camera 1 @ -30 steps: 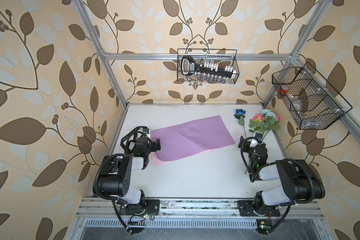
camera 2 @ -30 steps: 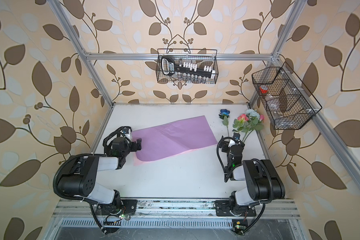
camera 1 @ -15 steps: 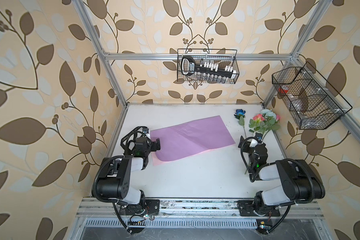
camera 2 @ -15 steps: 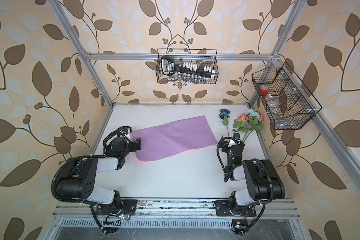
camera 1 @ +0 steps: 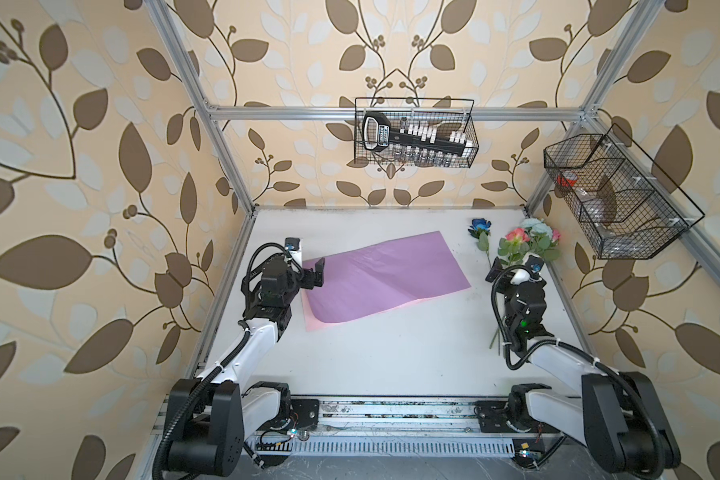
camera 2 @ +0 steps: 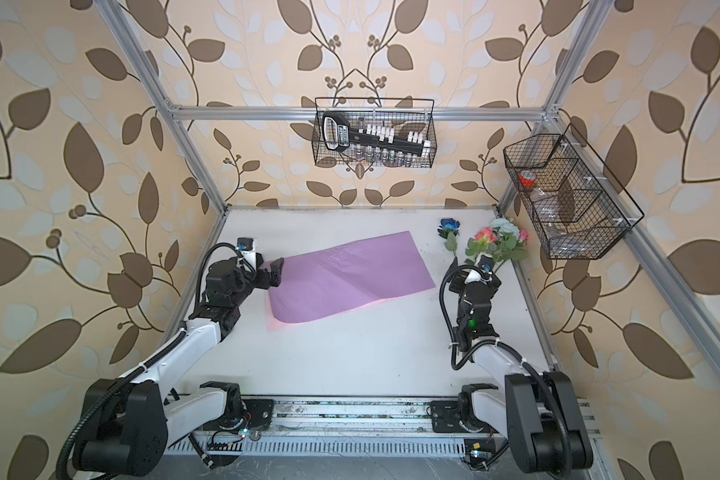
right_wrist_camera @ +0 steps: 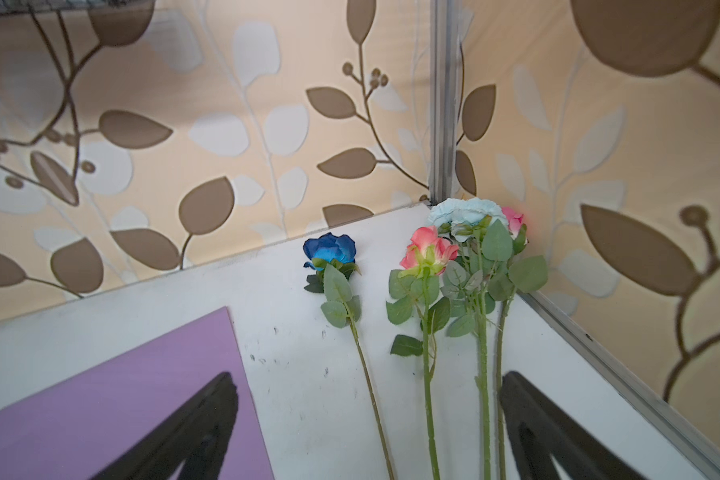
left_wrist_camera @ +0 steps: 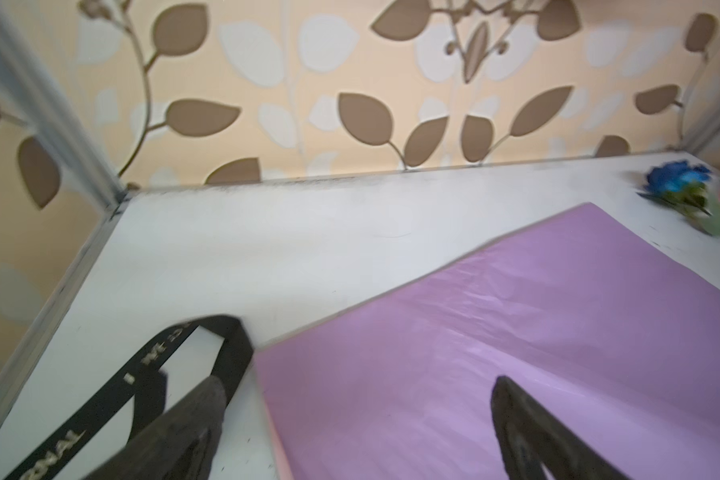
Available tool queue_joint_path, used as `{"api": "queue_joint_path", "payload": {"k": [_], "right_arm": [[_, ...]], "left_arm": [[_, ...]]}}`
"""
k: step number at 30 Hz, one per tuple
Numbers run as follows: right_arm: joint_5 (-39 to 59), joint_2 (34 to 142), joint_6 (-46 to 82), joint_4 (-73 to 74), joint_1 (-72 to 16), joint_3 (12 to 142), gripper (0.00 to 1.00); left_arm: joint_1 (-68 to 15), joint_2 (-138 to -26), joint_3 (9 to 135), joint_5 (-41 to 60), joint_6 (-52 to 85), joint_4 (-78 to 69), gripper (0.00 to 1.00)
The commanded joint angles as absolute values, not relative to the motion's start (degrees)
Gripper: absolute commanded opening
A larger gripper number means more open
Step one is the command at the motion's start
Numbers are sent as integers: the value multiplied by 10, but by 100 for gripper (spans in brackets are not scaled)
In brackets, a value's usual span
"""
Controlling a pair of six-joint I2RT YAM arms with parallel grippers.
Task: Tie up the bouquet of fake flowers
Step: 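Grasp the purple paper's near edge with left gripper while right gripper nears roses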
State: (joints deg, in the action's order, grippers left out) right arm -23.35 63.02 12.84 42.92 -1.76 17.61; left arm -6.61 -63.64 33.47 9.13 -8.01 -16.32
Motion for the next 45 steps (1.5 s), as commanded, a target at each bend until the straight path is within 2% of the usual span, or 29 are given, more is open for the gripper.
{"api": "queue_joint_path", "payload": {"k": [1,3,5,8,11,23,31,38,45], "right_arm": [[-277,598,189,309,-19,201,99],[-293,583,216,263,-19,216,99],[-303,574,239,217,-19,235,100],[-300,567,249,174,-19,256,99],[-309,560,257,160,-19,263,99],[-373,556,292,189,-18,236,99],[-362,593,298,185,-17,253,100],[-377,563,305,172,-12,242,99],[-389,547,307,165,-10,237,100]], "left_arm": [[-145,-649,406,153,-261,-1,99],[-183,-678,446,151,-360,102,99],[-221,-712,469,89,-450,183,99],[-258,-750,486,-49,-506,250,99],[-268,-766,511,-123,-520,311,99],[-288,-693,559,-175,-502,584,99],[-324,-648,477,-220,-510,533,99],[-327,-670,419,-270,-592,376,99],[-325,-724,421,-252,-624,303,95]]}}
